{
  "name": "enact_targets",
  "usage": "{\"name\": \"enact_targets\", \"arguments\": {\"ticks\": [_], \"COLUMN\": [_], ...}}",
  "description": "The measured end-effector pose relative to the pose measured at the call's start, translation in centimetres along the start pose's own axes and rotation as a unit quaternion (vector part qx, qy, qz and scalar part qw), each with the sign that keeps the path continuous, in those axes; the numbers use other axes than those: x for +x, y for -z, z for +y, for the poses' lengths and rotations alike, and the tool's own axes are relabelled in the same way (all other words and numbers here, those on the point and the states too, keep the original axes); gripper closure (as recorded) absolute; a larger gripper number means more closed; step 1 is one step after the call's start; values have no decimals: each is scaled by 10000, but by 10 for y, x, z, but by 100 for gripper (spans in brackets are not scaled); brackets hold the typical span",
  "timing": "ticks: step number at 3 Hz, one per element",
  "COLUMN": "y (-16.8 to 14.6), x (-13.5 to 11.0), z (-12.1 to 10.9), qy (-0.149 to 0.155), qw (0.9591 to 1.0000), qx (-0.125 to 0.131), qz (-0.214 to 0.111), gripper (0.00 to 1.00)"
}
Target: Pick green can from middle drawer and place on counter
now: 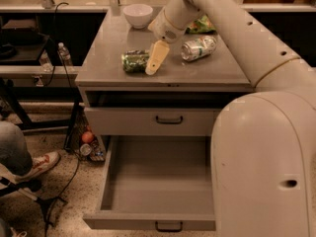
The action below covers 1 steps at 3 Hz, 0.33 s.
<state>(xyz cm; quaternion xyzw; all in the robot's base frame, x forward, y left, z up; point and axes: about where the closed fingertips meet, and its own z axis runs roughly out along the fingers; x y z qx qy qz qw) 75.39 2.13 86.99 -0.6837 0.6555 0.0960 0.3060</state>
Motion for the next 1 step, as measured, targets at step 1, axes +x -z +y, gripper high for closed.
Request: {"name": "enact_targets", "arguments": {"ticks": [1], "y": [20], "x": [18], "z": [-7], "qy": [-155], "qw": [9994], "qx": [300], "qz": [36], "gripper": [0]}}
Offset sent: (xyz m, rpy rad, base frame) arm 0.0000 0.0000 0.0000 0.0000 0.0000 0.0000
